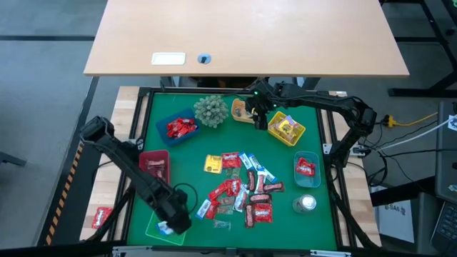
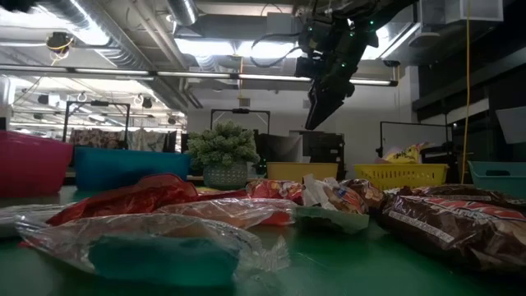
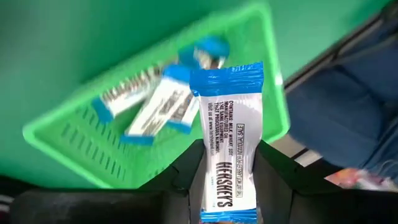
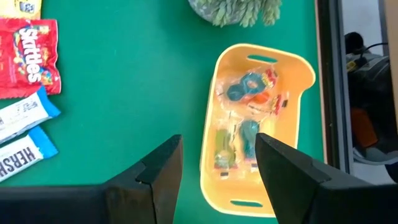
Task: Sort candy
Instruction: Put the white-blue chocolate into the green bin, then put the red chocolate into the blue bin
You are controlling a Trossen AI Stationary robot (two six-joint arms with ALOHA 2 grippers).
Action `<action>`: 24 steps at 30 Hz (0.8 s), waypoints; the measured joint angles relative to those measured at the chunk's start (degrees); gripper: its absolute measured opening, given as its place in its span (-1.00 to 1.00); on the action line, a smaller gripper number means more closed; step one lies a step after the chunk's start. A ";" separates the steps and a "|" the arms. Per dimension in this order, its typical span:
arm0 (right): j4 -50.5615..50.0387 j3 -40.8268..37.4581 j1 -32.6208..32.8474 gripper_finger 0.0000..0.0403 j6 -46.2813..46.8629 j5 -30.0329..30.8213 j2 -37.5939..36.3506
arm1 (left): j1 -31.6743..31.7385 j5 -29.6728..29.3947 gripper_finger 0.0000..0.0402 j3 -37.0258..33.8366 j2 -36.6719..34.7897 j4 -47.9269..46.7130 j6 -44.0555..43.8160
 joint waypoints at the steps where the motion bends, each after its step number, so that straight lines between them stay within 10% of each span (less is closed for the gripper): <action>1: -0.32 0.00 0.00 -0.01 0.00 0.00 0.00 | -1.01 -0.02 -0.49 0.00 0.00 0.00 -0.03; 15: -0.90 0.00 0.00 -0.01 0.02 0.00 0.00 | -4.72 -1.69 -0.22 0.00 0.00 -0.22 -7.36; 24: -1.17 0.00 0.00 -0.01 0.02 0.00 0.00 | -3.75 -16.12 -0.19 0.00 0.00 1.66 -7.69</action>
